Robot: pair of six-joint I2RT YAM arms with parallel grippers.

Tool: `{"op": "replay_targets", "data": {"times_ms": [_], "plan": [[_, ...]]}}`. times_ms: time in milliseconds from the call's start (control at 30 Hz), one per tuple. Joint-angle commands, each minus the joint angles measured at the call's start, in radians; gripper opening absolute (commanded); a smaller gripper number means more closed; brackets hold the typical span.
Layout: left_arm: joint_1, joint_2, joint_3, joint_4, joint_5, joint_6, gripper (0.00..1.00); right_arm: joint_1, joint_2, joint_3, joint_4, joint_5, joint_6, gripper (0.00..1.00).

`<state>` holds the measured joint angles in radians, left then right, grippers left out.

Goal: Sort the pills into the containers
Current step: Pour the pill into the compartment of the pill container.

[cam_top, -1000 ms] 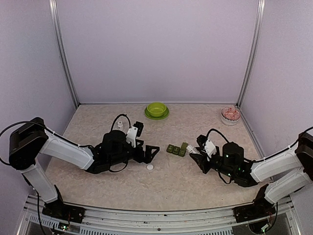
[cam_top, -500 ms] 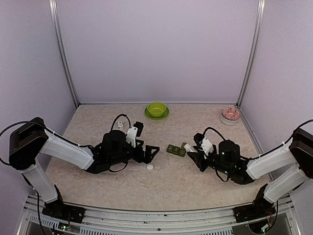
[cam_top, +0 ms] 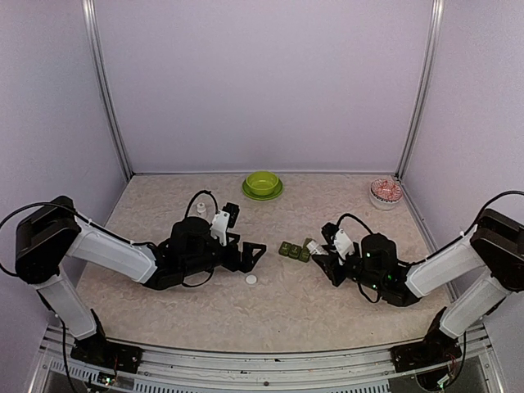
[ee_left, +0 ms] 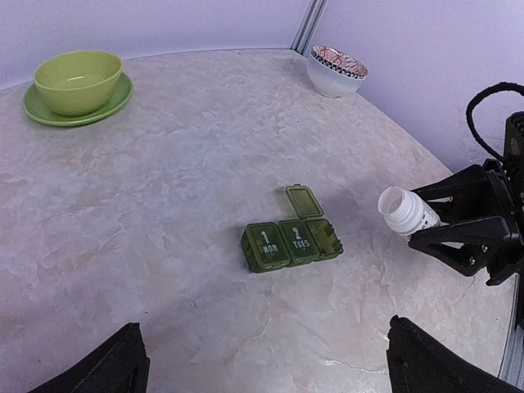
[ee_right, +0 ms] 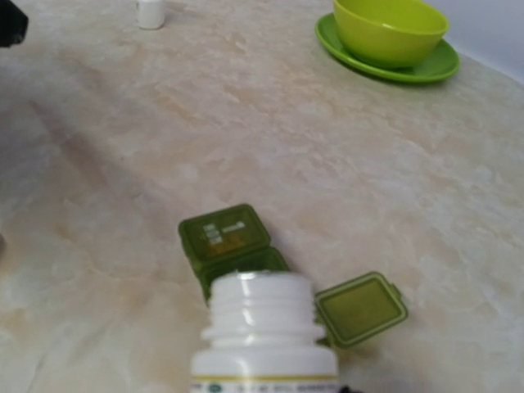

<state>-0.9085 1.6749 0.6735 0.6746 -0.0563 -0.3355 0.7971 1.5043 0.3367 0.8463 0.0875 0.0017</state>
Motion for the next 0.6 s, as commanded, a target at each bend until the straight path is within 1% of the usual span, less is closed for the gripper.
{"op": "replay_targets", "data": {"times_ms": [0,567], "plan": [[0.008,-0.017,-0.009,0.029,0.01,-0.005,0.99,-0.016,0.027,0.027,0.043,-0.008,0.015,0.24],[0.01,-0.014,-0.01,0.029,0.003,-0.001,0.99,-0.019,0.129,0.043,0.101,0.001,0.033,0.23]]}}
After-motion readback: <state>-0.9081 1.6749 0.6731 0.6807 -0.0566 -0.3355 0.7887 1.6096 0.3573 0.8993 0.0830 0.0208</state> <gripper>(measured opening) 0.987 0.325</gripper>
